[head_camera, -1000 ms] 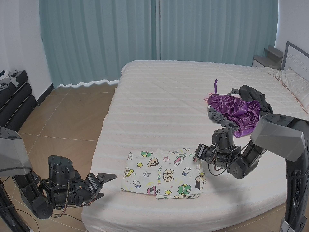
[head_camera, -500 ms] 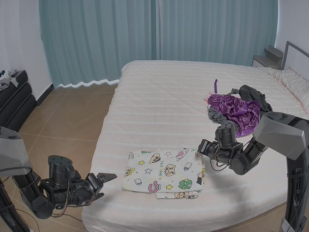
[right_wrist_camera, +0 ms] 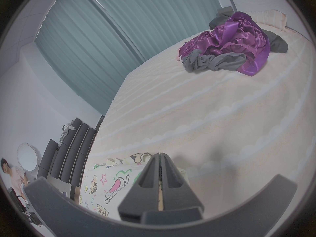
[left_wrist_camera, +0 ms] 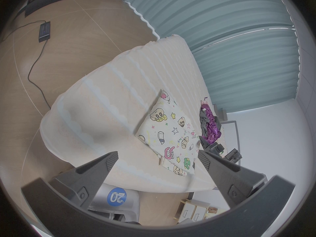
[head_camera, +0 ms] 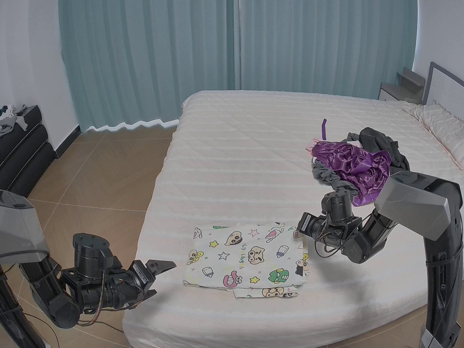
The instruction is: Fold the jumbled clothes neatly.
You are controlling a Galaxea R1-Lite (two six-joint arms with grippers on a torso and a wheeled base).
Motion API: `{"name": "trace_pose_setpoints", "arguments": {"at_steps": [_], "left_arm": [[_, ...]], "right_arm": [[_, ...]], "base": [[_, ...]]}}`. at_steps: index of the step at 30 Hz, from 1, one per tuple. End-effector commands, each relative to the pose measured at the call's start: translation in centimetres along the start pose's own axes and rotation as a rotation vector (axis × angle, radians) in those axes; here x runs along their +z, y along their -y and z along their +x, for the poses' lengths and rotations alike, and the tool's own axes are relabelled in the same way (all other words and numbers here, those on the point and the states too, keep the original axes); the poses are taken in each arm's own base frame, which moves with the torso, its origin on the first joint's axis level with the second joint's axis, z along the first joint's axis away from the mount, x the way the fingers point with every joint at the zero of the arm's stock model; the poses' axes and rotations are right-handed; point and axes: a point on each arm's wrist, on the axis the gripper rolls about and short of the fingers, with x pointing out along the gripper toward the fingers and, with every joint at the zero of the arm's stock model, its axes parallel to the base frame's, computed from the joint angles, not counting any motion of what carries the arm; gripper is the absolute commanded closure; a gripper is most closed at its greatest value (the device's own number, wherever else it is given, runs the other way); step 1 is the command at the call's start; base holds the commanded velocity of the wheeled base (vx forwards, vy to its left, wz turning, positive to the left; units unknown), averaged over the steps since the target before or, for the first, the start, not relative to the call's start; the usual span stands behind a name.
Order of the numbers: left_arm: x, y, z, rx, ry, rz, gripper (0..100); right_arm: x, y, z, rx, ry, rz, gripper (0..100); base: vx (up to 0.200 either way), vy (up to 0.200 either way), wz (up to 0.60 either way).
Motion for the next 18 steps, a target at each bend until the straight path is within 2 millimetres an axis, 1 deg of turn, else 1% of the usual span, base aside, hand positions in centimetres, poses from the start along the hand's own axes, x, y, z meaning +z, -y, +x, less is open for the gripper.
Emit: {"name": "trace_pose_setpoints", "arguments": {"at_steps": [1, 3, 4, 13, 16, 18], "left_arm": [[0.0, 0.0, 0.0, 0.002, 0.004, 0.000, 0], [0.0, 0.0, 0.1, 0.002, 0.004, -0.001, 0], [0.0, 0.0, 0.1, 0.002, 0.004, -0.001, 0], [0.2, 0.0, 0.4, 0.003, 0.008, 0.006, 0], [0.7, 0.3, 1.5, 0.018, 0.054, 0.012, 0], [1.3, 0.4, 2.9, 0.039, 0.112, 0.033, 0]], "right_arm": [[-0.6, 0.5, 0.7, -0.012, -0.013, 0.000, 100], [-0.6, 0.5, 0.7, -0.013, -0.017, 0.000, 100], [-0.7, 0.5, 0.7, -0.013, -0.019, 0.001, 0], [-0.5, 1.4, 0.3, -0.039, -0.023, 0.014, 0], [-1.2, 1.5, -1.6, -0.041, -0.062, 0.023, 0], [-2.1, 1.2, -2.6, -0.025, -0.108, 0.024, 0]], "base": [[0.000, 0.000, 0.00], [0.000, 0.000, 0.00], [0.000, 0.000, 0.00], [0.000, 0.000, 0.00], [0.000, 0.000, 0.00], [0.000, 0.000, 0.00]]}}
